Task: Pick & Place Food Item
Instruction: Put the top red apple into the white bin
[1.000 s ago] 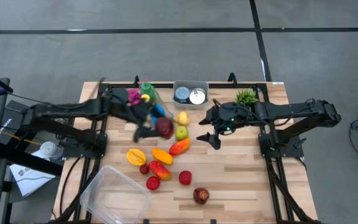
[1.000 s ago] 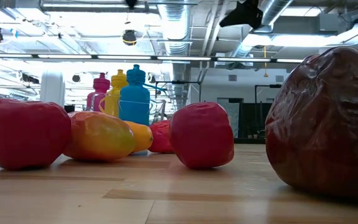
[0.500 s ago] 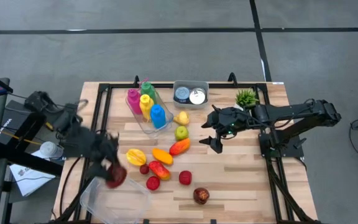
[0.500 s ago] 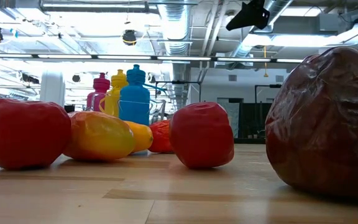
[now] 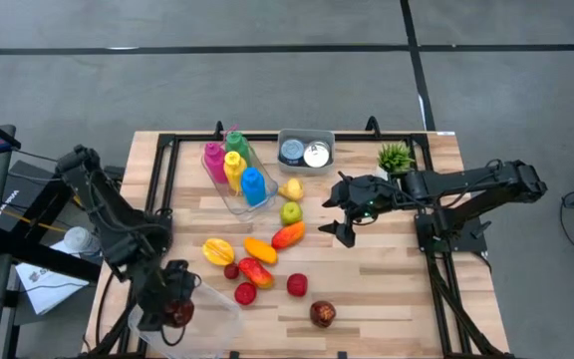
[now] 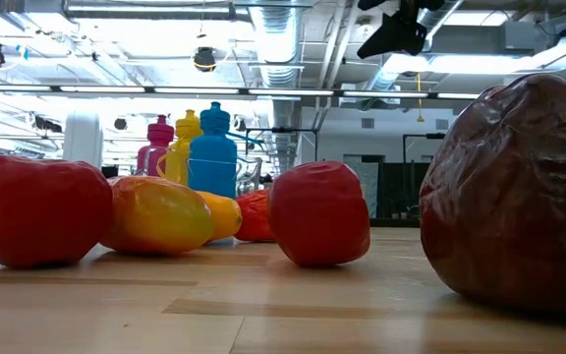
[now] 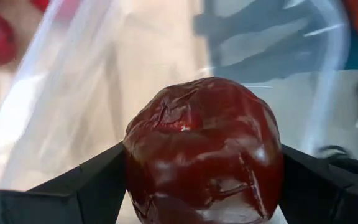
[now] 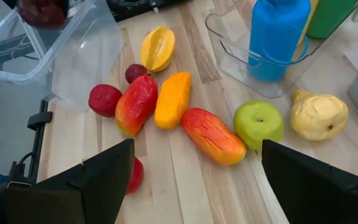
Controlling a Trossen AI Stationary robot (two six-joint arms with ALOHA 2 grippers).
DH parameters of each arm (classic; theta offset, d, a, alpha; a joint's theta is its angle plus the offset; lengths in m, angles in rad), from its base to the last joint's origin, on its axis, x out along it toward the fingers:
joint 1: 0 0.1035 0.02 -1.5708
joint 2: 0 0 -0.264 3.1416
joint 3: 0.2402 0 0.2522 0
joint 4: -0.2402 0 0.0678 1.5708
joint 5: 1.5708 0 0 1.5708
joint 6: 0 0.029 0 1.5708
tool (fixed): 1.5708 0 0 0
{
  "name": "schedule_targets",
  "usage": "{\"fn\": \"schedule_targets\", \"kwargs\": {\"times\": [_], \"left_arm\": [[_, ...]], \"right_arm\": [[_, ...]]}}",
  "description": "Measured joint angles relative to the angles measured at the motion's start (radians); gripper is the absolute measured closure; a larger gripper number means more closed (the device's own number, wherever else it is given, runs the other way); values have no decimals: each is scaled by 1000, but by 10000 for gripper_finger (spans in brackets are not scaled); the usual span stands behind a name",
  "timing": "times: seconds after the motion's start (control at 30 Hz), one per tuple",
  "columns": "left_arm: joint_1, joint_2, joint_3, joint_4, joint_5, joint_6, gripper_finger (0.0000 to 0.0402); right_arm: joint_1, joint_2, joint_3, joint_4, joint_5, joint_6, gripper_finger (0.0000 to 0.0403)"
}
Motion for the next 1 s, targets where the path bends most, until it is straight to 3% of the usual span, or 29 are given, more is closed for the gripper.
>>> {"fn": "schedule_targets", "kwargs": {"times": [0.43, 0.67, 1.0], "left_arm": [[0, 119, -49, 90, 7, 52, 44], [3, 120, -50, 179, 12, 30, 39], [1, 120, -49, 181, 143, 9, 37]], "right_arm": [[-12, 0, 0, 0, -1, 3, 63], [-8, 0, 0, 0, -1, 3, 63], [-3, 0, 0, 0, -1, 3, 63]]}}
